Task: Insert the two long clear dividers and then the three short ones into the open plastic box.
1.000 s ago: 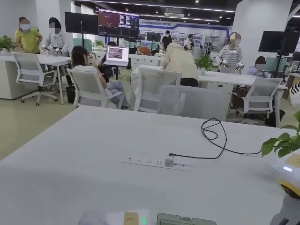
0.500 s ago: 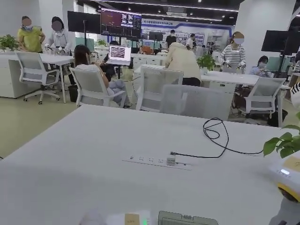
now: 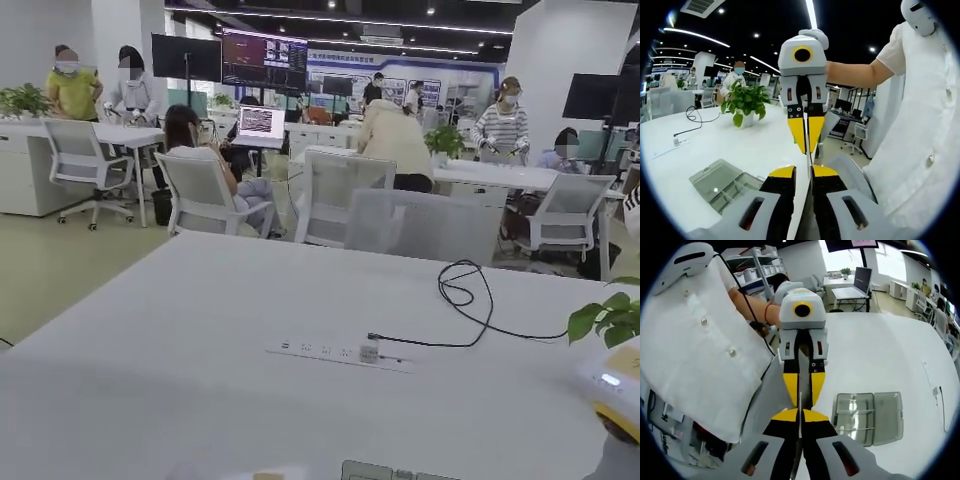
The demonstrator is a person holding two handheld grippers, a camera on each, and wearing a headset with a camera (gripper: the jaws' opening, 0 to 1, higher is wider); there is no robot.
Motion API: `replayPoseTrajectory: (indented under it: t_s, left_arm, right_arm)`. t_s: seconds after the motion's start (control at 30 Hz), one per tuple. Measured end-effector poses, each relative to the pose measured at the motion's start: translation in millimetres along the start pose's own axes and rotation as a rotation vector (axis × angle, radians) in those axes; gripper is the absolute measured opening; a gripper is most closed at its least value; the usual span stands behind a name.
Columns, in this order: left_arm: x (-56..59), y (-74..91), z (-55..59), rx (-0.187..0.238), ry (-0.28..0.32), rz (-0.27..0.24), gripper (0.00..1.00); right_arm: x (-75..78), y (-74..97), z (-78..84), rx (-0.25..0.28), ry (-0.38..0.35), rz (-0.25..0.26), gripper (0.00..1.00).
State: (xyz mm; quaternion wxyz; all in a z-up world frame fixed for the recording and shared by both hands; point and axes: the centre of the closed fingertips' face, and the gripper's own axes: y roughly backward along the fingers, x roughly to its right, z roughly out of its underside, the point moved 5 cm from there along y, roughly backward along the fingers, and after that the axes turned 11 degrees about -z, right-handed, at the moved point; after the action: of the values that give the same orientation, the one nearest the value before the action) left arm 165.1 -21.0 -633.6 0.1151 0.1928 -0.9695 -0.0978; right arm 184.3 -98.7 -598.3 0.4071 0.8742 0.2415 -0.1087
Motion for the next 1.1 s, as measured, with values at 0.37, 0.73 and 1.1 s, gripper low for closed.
replayPoseTrajectory:
  t_s: [0.37,0.73,1.1]
  left_arm:
    - [-18.5,15.0,10.9,-0.020,0.003,-0.095,0.28]
    - [-39.0,31.1,28.3,-0.078,-0.025,-0.193,0.46]
    - [-54.5,42.6,53.3,-0.141,-0.035,-0.275,0.75]
  right_arm:
    - [11.9,4.9,-7.3,0.031,0.007,0.048,0.03]
    - [41.3,4.6,-12.1,0.056,0.003,0.130,0.03]
    - [92.7,-12.2,-2.3,0.091,-0.050,0.244,0.03]
